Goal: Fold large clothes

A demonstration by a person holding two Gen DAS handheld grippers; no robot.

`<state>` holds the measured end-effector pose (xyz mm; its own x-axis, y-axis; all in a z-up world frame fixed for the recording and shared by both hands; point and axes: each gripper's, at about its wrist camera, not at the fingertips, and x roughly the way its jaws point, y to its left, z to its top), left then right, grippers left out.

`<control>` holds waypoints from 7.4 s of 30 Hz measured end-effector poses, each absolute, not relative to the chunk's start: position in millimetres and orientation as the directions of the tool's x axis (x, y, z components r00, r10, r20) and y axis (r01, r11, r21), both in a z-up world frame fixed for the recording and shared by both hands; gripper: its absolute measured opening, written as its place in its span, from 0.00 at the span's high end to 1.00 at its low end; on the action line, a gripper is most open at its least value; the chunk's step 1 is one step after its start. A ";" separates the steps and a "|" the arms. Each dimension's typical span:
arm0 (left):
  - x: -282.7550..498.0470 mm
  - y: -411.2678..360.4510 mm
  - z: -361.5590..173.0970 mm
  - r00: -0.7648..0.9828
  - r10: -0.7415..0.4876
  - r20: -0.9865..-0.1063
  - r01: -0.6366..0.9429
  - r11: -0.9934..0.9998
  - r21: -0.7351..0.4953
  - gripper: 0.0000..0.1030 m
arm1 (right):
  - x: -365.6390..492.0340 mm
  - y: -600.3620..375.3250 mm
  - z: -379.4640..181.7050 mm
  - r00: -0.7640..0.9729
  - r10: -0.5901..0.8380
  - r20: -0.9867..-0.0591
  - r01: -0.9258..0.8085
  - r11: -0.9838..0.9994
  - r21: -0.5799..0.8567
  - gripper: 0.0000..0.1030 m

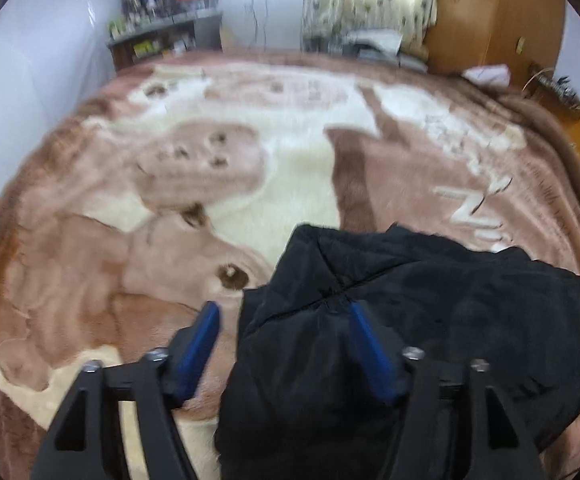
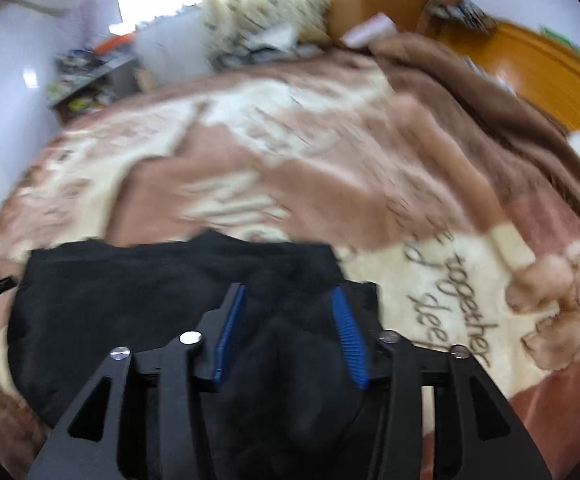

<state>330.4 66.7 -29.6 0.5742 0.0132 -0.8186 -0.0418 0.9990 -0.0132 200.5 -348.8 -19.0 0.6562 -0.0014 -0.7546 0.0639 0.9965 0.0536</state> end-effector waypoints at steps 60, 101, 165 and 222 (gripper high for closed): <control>375.6 -23.4 -127.2 0.444 -0.021 -0.896 0.046 0.999 -0.001 0.20 | 286.8 -241.4 -129.6 0.415 0.127 -0.901 -0.046 0.992 0.119 0.38; 318.7 106.6 -136.5 0.238 -0.368 -0.899 0.153 0.928 -0.340 0.02 | 165.1 -447.8 -118.1 0.438 0.344 -0.831 0.132 0.889 0.438 0.23; 305.6 -21.3 -149.1 0.328 -0.190 -0.925 0.088 0.981 -0.171 0.56 | 195.8 -339.3 -137.6 0.390 0.193 -0.900 -0.007 0.978 0.207 0.49; 296.5 93.4 -190.8 0.168 -0.305 -0.937 0.023 0.952 -0.306 0.00 | 182.8 -367.4 -174.1 0.309 0.384 -0.870 0.111 0.894 0.434 0.15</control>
<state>296.5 93.4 -190.8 0.1678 -0.3055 -0.9373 0.0233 0.9517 -0.3060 182.8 -367.4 -174.1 0.3095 0.3839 -0.8700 0.1110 0.8940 0.4340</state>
